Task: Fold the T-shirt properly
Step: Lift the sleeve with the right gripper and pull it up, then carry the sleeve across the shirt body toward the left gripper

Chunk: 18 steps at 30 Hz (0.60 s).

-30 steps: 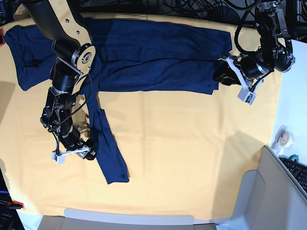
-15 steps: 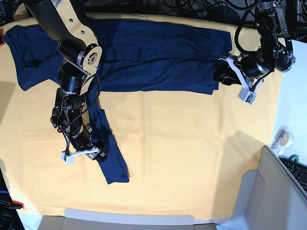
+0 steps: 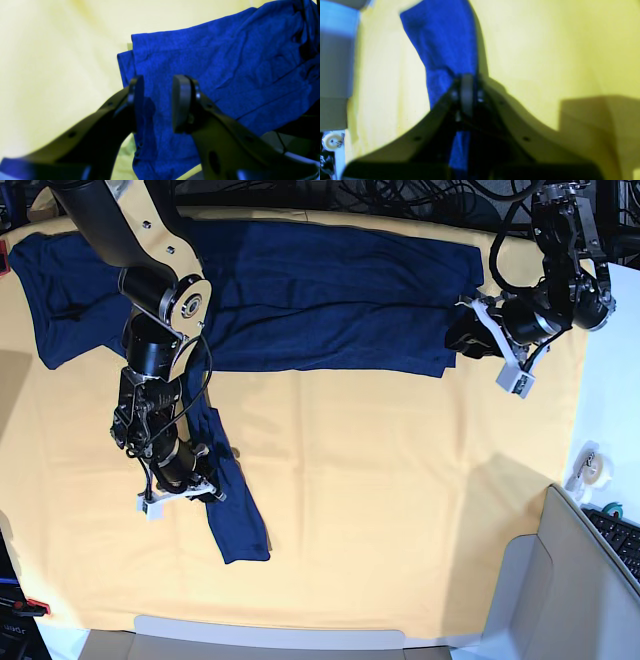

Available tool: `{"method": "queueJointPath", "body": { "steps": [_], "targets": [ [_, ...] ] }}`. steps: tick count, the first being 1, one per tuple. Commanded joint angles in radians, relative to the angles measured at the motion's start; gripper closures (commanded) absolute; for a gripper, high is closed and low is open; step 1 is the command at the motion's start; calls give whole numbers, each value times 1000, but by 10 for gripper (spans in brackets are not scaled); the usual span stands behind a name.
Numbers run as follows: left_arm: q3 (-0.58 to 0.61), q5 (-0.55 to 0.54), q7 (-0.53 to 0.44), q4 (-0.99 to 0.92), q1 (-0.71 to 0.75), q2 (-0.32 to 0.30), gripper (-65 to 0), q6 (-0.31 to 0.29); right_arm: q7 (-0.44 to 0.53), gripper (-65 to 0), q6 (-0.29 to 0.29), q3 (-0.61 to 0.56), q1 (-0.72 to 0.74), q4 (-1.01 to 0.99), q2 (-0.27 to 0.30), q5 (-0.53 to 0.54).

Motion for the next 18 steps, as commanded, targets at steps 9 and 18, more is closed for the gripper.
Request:
{"method": "queueJointPath", "body": {
  "steps": [9,18],
  "targets": [
    [-33,-15,-19,15,-12,-12,-175,-1,-151,-2,88,-9,-38,185,-83,8],
    [-204,-17,-39,17,-13,2,-175,-1,-410,-2,99,-389,-443,877,-135,77]
  ]
}}
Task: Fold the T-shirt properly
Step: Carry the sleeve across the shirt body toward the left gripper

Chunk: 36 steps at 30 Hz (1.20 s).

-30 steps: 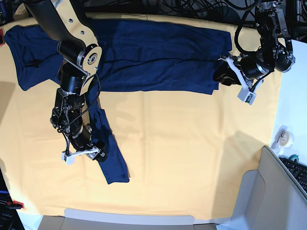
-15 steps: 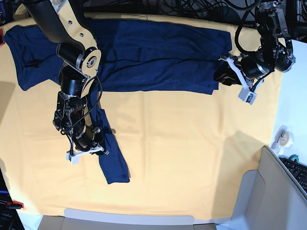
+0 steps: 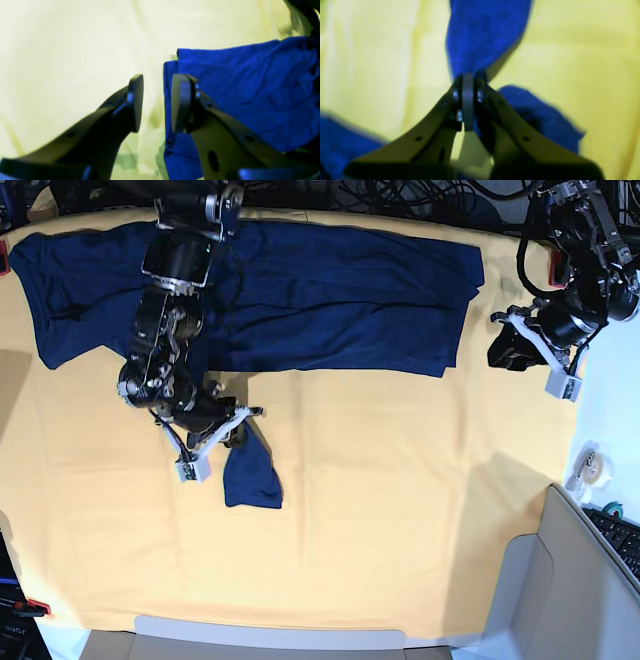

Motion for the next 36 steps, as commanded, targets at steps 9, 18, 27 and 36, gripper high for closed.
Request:
{"method": "queueJointPath", "body": {
  "steps": [9,18,27,36],
  "targets": [
    [-45,-20,-17,16,-9,-13,-175,-4,6,-3,21,-382,-281,392,-29,57],
    [-47,-20,-17,16,-4,-13,-175,-4,10,-4,-71,-620,-304,390,-29,57],
    [-85,-22,-6,18,-3,-12,-175,-4,12,-5,-154,-727,-266,347,-20,59],
    [-111,-22,-3,18,-3,-12,-175,-6,4,-5,-152,-854,-201,318,-12,60]
  ]
}}
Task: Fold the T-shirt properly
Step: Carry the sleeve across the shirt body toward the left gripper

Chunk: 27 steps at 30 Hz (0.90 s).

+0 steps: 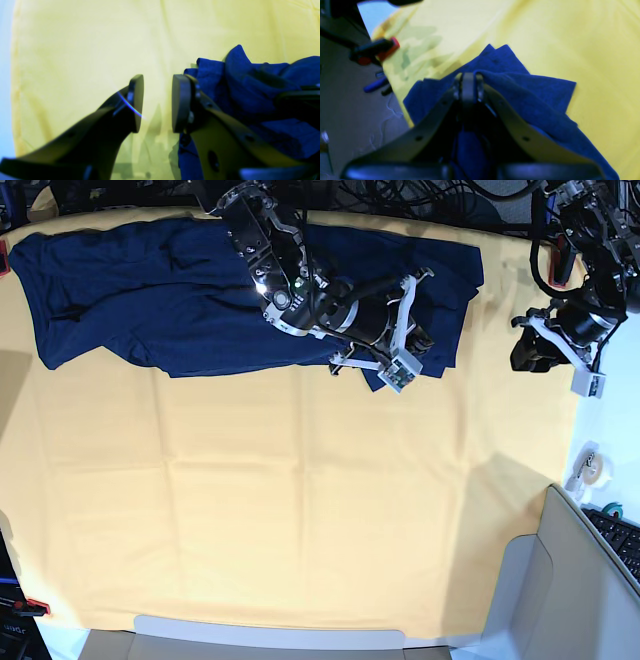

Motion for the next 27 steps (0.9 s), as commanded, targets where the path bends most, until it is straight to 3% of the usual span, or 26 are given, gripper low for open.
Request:
{"method": "queueJointPath", "body": {
  "steps": [1,10,21,27],
  "targets": [
    [-7,-14,-11,18,-6,-15,-175,-5,25,-5,8,-35,27,13,-20,22],
    [-7,-12,-11,18,-6,-15,-175,-5,25,-5,8,-201,122,-74,-19,27],
    [-4,-11,-11,16,-3,-15,-175,-5,22,-7,8,-205,146,-68,3,27],
    [-2,-9,-11,16,-3,-15,-175,-5,-90,-7,8,-207,176,-53,18,27]
  ]
}}
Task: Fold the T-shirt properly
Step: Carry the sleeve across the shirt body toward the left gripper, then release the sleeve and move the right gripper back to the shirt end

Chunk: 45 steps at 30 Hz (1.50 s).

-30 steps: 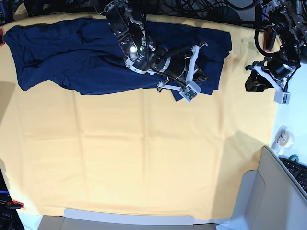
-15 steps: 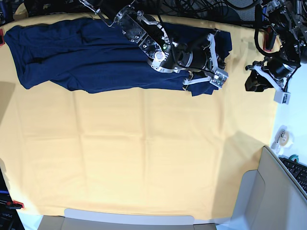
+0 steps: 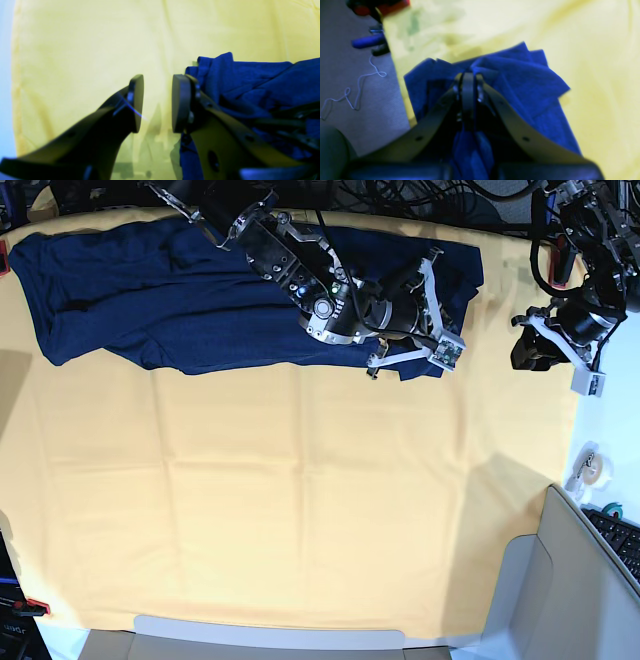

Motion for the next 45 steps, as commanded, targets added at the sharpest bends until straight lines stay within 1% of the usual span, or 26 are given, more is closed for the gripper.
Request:
{"method": "queueJointPath", "body": {
  "steps": [1,5,7,9,12,14,16,19,21,23,25,26,28,30,31,33,36,37,38,41,45],
  "targets": [
    [-3,-15,-10,16,-6,-14,-175,-5,6,-7,5,-2,14,22,-16,16],
    [-1,-15,-10,16,-6,-14,-176,-5,3,-7,5,-2,14,22,-16,11],
    [0,-15,-10,16,-6,-14,-177,-5,3,-25,5,-2,14,22,-16,11],
    [2,-15,-9,16,-6,-14,-177,-5,3,-101,5,-7,16,22,-16,11],
    [0,-15,-9,16,-6,-14,-177,-5,3,-255,5,-39,31,22,-16,13],
    [-4,-15,-9,15,-6,-17,-177,-5,3,-336,5,-62,37,23,-16,14],
    [-6,-15,-9,15,-6,-19,-177,-5,2,-387,5,-65,48,45,-14,11],
    [-7,-14,-9,15,8,-22,-177,-5,2,-403,-3,-37,69,119,44,11],
    [-7,-14,-9,15,17,-22,-178,-5,8,-403,-6,52,63,171,72,13],
    [-7,-14,-9,15,31,-22,-187,-5,12,-403,-34,179,31,212,96,28],
    [-7,-20,-9,15,50,-22,-200,-5,57,-403,-103,291,-9,246,121,59],
    [-7,-20,-9,15,54,-22,-202,-5,95,-403,-150,349,-40,260,147,89],
    [-7,-23,-7,13,73,-17,-204,-8,164,-403,-225,460,-95,281,193,158],
    [-6,-57,3,4,90,-16,-205,-8,213,-403,-262,555,-141,286,236,234],
    [-4,-106,31,-21,94,-16,-207,-10,232,-403,-271,622,-172,287,264,290],
    [-6,-216,73,-88,93,-14,-214,-10,239,-403,-271,730,-218,289,297,385],
    [-1,-368,96,-183,93,-20,-215,-10,239,-403,-271,834,-268,290,346,485],
    [2,-402,106,-211,91,-22,-215,-10,239,-403,-271,862,-285,290,359,517],
    [3,-417,113,-231,88,-22,-215,-10,239,-403,-271,888,-300,290,369,545],
    [8,-419,113,-256,86,-22,-216,-10,239,-403,-271,977,-346,290,405,603],
    [88,-422,113,-256,85,-23,-218,-11,239,-403,-270,1103,-403,290,454,666]
  ]
}}
